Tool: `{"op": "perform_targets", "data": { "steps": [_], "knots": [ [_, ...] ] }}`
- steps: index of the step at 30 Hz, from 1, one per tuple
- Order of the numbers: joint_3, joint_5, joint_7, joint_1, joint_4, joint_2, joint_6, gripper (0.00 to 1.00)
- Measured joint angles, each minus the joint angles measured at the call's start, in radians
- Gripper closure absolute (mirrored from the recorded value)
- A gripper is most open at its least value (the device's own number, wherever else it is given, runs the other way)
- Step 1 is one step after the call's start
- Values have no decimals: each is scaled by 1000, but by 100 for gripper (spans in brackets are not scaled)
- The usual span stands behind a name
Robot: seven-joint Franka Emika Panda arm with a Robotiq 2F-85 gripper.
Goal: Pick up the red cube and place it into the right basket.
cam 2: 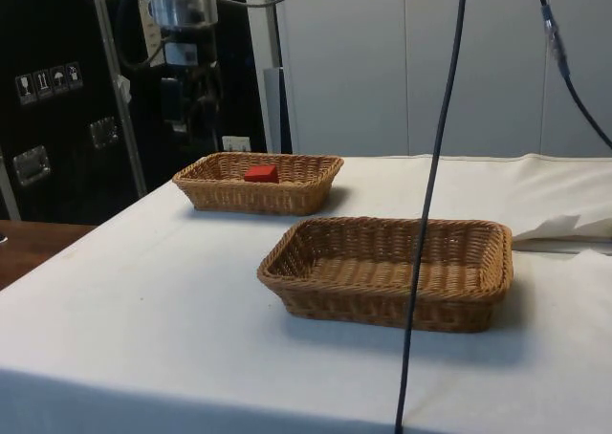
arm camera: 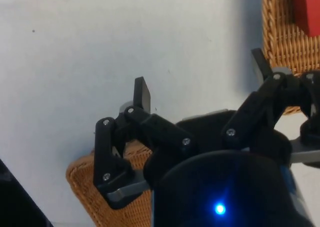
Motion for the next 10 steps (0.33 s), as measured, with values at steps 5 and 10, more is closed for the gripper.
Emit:
{"op": "perform_targets", "data": {
  "steps": [5, 10],
  "knots": [
    [16, -24, 21, 1, -6, -13, 0, 0],
    [35, -44, 40, 1, -18, -29, 8, 0]
  ]
}}
